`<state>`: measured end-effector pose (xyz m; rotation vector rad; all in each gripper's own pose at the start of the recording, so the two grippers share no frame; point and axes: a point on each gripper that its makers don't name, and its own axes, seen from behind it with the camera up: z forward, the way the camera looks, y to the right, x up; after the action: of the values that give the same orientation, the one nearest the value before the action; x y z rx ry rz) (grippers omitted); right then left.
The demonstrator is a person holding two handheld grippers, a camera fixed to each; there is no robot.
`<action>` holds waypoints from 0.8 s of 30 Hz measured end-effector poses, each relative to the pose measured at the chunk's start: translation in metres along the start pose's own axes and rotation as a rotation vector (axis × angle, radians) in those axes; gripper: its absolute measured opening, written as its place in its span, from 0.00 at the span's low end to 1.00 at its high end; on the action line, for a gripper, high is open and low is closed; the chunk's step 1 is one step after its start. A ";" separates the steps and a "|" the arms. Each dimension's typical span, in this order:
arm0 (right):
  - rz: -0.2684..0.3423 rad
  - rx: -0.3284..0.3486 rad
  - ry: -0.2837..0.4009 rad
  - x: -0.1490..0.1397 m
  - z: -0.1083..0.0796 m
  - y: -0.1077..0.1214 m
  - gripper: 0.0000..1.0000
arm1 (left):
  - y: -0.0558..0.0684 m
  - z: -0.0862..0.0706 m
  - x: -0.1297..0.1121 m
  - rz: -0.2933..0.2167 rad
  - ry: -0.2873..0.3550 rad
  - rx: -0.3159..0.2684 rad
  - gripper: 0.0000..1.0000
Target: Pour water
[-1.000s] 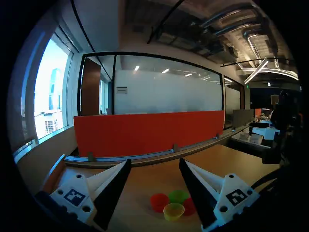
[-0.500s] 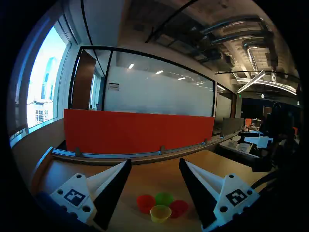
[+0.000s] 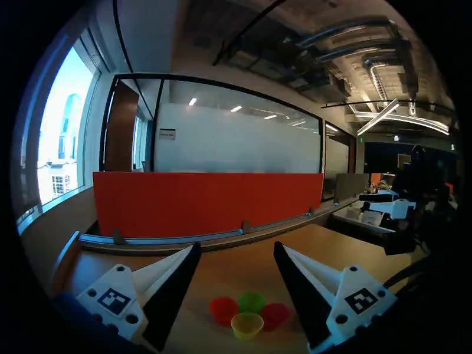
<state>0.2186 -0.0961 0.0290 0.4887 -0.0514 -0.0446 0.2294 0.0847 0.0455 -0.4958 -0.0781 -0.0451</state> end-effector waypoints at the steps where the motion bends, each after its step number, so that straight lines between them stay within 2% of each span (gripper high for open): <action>1: -0.003 0.004 -0.003 0.000 0.000 -0.001 1.00 | 0.000 0.000 -0.001 0.002 -0.002 -0.003 0.91; 9: -0.015 0.048 -0.026 -0.003 0.001 -0.008 1.00 | 0.006 0.001 -0.004 0.015 -0.019 -0.041 0.91; 15: -0.025 0.111 -0.074 -0.014 -0.002 -0.019 1.00 | 0.011 0.004 -0.010 0.048 -0.040 -0.085 0.92; 24: -0.052 0.150 -0.122 -0.024 -0.004 -0.025 1.00 | 0.018 0.006 -0.019 0.082 -0.074 -0.124 0.91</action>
<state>0.1941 -0.1154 0.0126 0.6373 -0.1624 -0.1225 0.2116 0.1037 0.0403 -0.6241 -0.1283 0.0492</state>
